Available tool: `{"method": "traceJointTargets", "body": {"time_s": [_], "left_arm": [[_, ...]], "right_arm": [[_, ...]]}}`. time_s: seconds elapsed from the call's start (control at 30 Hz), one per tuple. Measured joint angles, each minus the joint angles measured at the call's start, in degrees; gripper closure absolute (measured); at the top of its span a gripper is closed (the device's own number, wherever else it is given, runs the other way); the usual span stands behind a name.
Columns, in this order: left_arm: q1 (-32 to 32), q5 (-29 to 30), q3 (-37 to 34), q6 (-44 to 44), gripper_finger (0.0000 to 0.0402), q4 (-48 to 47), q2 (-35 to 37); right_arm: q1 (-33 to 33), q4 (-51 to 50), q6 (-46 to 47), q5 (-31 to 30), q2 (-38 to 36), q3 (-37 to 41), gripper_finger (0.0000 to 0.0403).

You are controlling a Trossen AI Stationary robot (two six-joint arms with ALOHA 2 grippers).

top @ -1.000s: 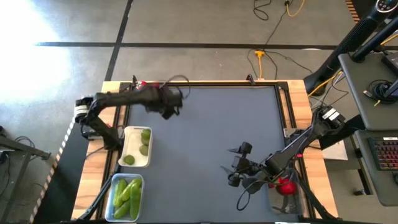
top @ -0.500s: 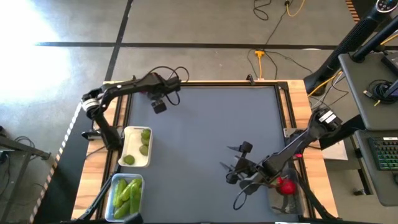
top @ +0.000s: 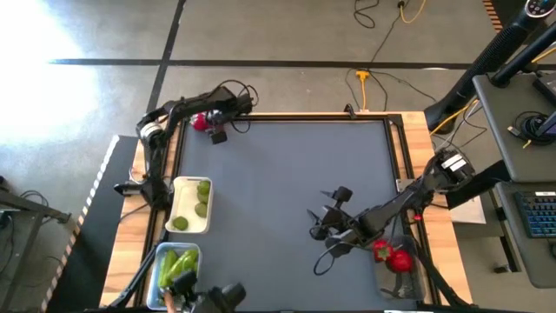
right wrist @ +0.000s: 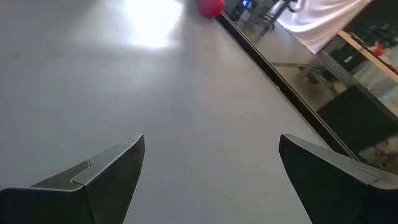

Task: Sort produce into baskets
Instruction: Put the red tomato into the black bin

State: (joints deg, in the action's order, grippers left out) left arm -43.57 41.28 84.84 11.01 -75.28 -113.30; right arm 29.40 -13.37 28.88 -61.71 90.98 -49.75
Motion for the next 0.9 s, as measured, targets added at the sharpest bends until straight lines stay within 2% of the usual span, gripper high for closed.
{"method": "traceJointTargets", "body": {"time_s": [0.13, 0.27, 0.5, 0.7, 0.9], "left_arm": [[-3.28, -3.40, 6.26, -3.05, 0.0056, -7.10, -5.54], [-4.89, -4.59, 12.65, -6.19, 0.0052, -10.99, -10.46], [-5.19, -4.97, 23.16, -6.44, 0.0051, -14.73, -16.09], [-5.21, -15.66, 28.90, -5.05, 0.0051, -14.86, -18.43], [-5.66, -20.89, 28.97, -1.99, 0.0051, -14.78, -18.70]], "right_arm": [[-2.82, -0.08, -0.13, 0.17, 0.00, 1.35, 0.0039], [-5.76, 0.01, -2.95, 0.18, 0.00, 1.37, 0.0039], [-10.63, 0.47, -10.57, 0.19, -0.21, 1.37, 0.0039], [-16.06, 0.92, -16.12, 0.82, -1.08, 1.35, 0.0039], [-22.59, 4.33, -22.44, 6.36, -1.53, 1.35, 0.0039]]}}
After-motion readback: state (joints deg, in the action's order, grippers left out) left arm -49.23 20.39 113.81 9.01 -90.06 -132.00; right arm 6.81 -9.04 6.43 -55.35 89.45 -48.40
